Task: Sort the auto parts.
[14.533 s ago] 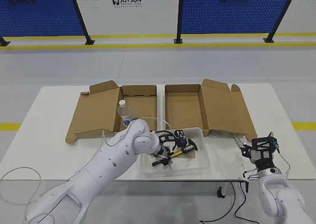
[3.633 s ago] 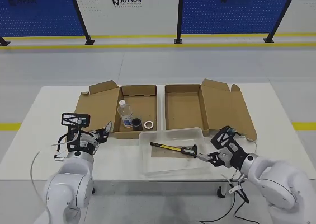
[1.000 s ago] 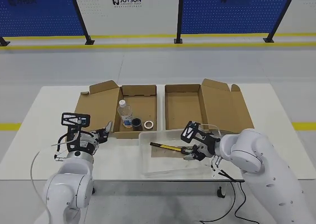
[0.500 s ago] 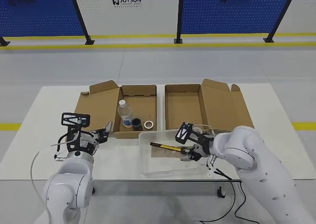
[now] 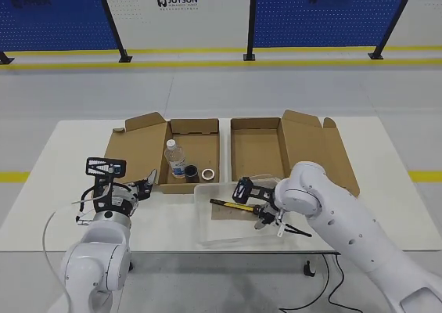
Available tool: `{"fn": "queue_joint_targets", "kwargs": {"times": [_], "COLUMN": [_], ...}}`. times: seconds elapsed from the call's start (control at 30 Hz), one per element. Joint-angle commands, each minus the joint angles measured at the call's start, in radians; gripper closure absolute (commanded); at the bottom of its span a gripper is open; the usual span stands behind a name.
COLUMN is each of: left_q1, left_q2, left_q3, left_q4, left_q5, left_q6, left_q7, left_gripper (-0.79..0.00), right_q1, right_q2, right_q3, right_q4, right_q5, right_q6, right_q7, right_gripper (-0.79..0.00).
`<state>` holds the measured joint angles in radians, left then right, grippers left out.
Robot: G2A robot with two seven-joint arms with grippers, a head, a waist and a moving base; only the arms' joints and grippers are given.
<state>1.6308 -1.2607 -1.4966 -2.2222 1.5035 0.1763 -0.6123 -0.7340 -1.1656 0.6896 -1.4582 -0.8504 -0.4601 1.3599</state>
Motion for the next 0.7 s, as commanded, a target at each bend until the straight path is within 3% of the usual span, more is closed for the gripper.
{"fn": "queue_joint_targets", "kwargs": {"times": [0.0,0.03,0.07,0.1,0.13,0.17,0.37,0.43,0.57,0.63,0.67], "left_q1": [0.0,0.0,0.0,0.0,0.0,0.0,0.0,0.0,0.0,0.0,0.0], "left_q2": [0.0,0.0,0.0,0.0,0.0,0.0,0.0,0.0,0.0,0.0,0.0], "left_q3": [0.0,0.0,0.0,0.0,0.0,0.0,0.0,0.0,0.0,0.0,0.0], "left_q4": [0.0,0.0,0.0,0.0,0.0,0.0,0.0,0.0,0.0,0.0,0.0], "left_q5": [0.0,0.0,0.0,0.0,0.0,0.0,0.0,0.0,0.0,0.0,0.0], "left_q6": [0.0,0.0,0.0,0.0,0.0,0.0,0.0,0.0,0.0,0.0,0.0], "left_q7": [0.0,0.0,0.0,0.0,0.0,0.0,0.0,0.0,0.0,0.0,0.0], "left_gripper": [-0.785,-0.785,-0.785,-0.785,-0.785,-0.785,-0.785,-0.785,-0.785,-0.785,-0.785], "right_q1": [0.019,0.027,0.034,0.04,0.046,0.05,0.077,0.085,0.099,0.105,0.109], "right_q2": [-0.008,-0.012,-0.016,-0.02,-0.026,-0.028,-0.049,-0.056,-0.068,-0.074,-0.077], "right_q3": [-0.032,-0.047,-0.056,-0.066,-0.076,-0.081,-0.12,-0.13,-0.145,-0.154,-0.159], "right_q4": [0.041,0.059,0.075,0.092,0.114,0.125,0.206,0.225,0.26,0.278,0.285], "right_q5": [0.006,0.005,0.009,0.01,0.017,0.019,0.004,-0.008,-0.02,-0.029,-0.037], "right_q6": [-0.009,-0.013,-0.019,-0.024,-0.03,-0.033,-0.049,-0.044,-0.05,-0.055,-0.062], "right_q7": [-0.009,-0.013,-0.019,-0.024,-0.03,-0.033,-0.056,-0.067,-0.092,-0.107,-0.116], "right_gripper": [-0.551,-0.385,-0.376,-0.391,-0.474,-0.391,-0.409,-0.548,-0.502,-0.536,-0.511]}}
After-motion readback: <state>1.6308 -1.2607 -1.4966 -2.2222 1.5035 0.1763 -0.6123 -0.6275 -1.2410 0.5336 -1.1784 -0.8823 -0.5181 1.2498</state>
